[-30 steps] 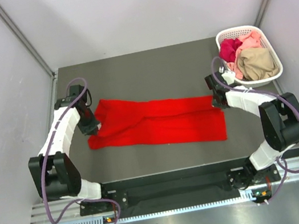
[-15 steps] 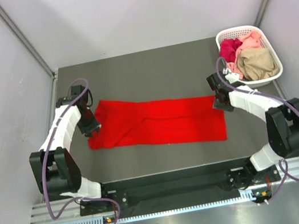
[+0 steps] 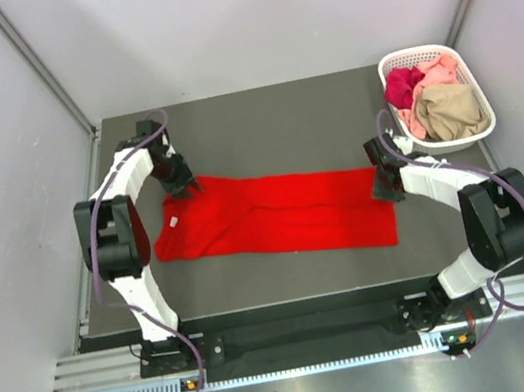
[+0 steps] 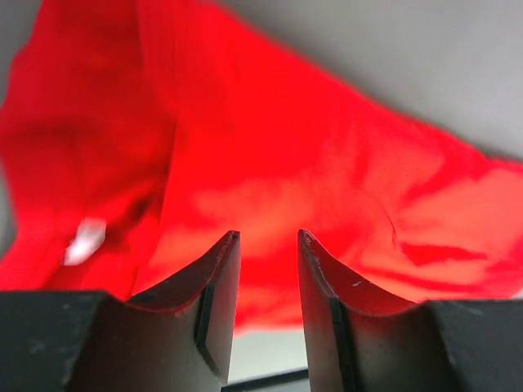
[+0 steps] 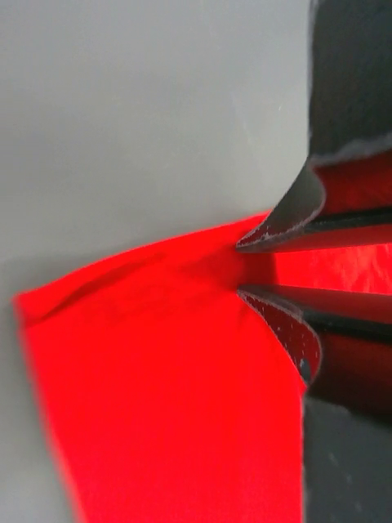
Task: Fold and stack the t-shirts
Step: Fold the tshirt
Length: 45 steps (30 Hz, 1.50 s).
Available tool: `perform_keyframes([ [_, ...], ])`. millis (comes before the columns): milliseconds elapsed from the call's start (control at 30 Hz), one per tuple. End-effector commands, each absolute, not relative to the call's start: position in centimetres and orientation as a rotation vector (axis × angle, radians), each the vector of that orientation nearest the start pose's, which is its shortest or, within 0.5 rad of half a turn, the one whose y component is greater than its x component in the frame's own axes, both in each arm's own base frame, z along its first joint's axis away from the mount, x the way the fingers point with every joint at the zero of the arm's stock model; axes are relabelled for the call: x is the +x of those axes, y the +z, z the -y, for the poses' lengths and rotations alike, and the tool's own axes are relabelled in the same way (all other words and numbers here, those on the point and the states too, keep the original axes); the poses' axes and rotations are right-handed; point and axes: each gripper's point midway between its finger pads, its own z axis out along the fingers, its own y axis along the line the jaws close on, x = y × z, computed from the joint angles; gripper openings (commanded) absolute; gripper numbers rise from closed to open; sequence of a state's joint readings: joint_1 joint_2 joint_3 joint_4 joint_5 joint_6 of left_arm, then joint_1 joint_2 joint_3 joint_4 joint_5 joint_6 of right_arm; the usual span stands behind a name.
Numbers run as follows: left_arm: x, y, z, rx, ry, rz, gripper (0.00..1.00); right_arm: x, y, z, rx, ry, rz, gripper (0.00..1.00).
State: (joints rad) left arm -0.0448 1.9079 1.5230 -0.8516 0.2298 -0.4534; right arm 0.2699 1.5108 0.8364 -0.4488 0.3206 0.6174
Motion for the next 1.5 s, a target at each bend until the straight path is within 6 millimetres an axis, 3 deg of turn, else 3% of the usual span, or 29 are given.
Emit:
perform_keyframes([
  [0,43.2,8.4,7.7,-0.512,-0.48,-2.746,0.39,32.1,3.5,-5.4,0.466,-0.073,-2.509,0.25],
  [67,44.1,7.1,7.4,-0.532,-0.459,-2.759,0.39,32.8,4.3,-5.7,0.395,-0.047,-2.5,0.31],
  [200,46.3,6.9,6.9,-0.538,-0.442,-2.733,0.39,35.3,7.3,-5.5,0.308,0.004,-2.394,0.41],
  [300,47.3,6.6,6.5,-0.539,-0.423,-2.716,0.39,36.6,8.2,-4.7,0.292,0.032,-2.372,0.47],
  [533,47.7,5.3,5.8,-0.543,-0.362,-2.724,0.39,39.9,7.7,-4.7,0.209,0.164,-2.392,0.5],
  [700,47.6,4.4,5.5,-0.549,-0.332,-2.74,0.38,41.3,6.4,-4.7,0.187,0.209,-2.418,0.42],
  [1200,46.9,4.3,3.9,-0.569,-0.207,-2.74,0.38,40.5,7.5,-3.2,0.181,0.127,-2.415,0.4],
  [1467,46.9,8.8,4.6,-0.579,-0.246,-2.681,0.39,39.6,7.6,-3.4,0.193,0.137,-2.441,0.38],
])
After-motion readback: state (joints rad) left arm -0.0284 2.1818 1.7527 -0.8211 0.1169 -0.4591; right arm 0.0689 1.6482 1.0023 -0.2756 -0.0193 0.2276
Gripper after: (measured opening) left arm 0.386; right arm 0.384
